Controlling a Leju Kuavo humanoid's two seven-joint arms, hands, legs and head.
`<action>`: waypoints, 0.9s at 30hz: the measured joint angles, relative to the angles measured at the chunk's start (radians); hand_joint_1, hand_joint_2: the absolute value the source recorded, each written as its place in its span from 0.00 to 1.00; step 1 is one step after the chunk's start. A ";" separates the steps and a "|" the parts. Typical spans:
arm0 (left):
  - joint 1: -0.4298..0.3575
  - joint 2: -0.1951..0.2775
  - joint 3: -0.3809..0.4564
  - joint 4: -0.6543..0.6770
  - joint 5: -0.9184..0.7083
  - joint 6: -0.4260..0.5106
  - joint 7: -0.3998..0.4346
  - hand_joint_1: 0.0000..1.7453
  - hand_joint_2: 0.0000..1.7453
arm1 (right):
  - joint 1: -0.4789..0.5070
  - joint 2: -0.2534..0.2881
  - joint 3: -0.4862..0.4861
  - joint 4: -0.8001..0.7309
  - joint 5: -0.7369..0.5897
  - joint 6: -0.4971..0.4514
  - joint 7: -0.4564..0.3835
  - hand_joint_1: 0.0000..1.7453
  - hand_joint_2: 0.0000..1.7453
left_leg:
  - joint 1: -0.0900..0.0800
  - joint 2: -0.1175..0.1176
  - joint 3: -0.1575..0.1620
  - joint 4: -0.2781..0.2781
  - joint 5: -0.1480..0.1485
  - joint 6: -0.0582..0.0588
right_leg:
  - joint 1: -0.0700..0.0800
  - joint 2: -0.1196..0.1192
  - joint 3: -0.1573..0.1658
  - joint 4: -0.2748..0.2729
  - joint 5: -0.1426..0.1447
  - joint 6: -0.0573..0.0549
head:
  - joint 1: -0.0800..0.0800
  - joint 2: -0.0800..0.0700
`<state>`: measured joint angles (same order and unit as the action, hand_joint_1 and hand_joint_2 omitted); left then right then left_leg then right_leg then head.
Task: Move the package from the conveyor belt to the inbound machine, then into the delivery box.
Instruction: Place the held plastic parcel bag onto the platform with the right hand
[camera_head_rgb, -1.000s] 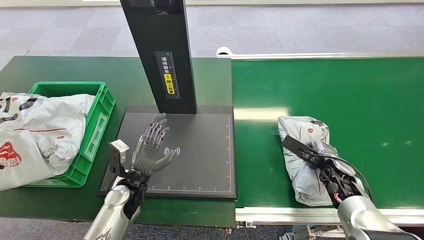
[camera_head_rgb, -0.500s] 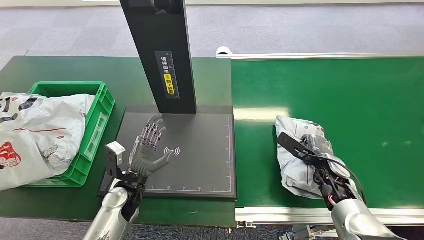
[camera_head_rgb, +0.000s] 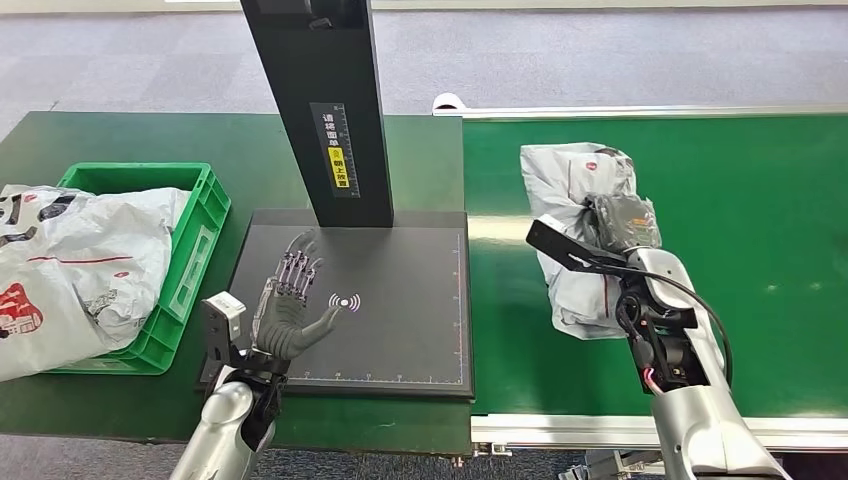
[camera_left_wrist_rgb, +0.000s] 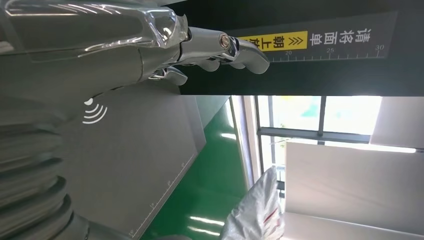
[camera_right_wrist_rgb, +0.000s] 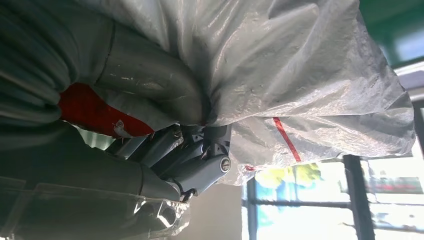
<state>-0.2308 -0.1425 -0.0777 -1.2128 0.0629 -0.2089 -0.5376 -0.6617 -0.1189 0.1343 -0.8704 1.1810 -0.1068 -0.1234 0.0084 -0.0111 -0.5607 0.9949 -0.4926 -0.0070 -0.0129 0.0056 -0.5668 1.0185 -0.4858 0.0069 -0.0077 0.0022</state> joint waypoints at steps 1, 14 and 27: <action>0.000 -0.001 0.002 0.000 -0.001 0.001 -0.001 0.00 1.00 | 0.000 0.007 0.018 -0.018 0.004 0.006 -0.010 1.00 1.00 | 0.000 0.000 0.000 0.000 0.000 0.000 | 0.000 0.000 0.000 0.000 0.000 0.000 | 0.000 0.000; -0.012 -0.009 0.008 0.013 -0.011 0.003 -0.005 0.00 1.00 | -0.069 0.187 0.454 0.067 -0.115 0.133 -0.182 1.00 1.00 | 0.002 0.002 0.000 -0.001 0.000 -0.001 | 0.002 0.002 -0.001 0.001 0.000 -0.001 | 0.000 0.000; -0.038 -0.011 -0.005 0.050 -0.011 -0.007 0.000 0.00 1.00 | -0.093 0.277 0.663 0.279 -0.169 0.062 -0.146 0.00 1.00 | 0.001 0.001 0.000 0.000 0.000 -0.001 | 0.002 0.001 -0.001 0.000 0.000 -0.001 | 0.000 0.000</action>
<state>-0.2690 -0.1538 -0.0829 -1.1625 0.0519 -0.2163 -0.5380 -0.7547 0.1581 0.7970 -0.5913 1.0115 -0.0450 -0.2689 0.0097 -0.0102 -0.5607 0.9946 -0.4922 -0.0077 -0.0113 0.0071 -0.5676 1.0189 -0.4860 0.0063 -0.0073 0.0022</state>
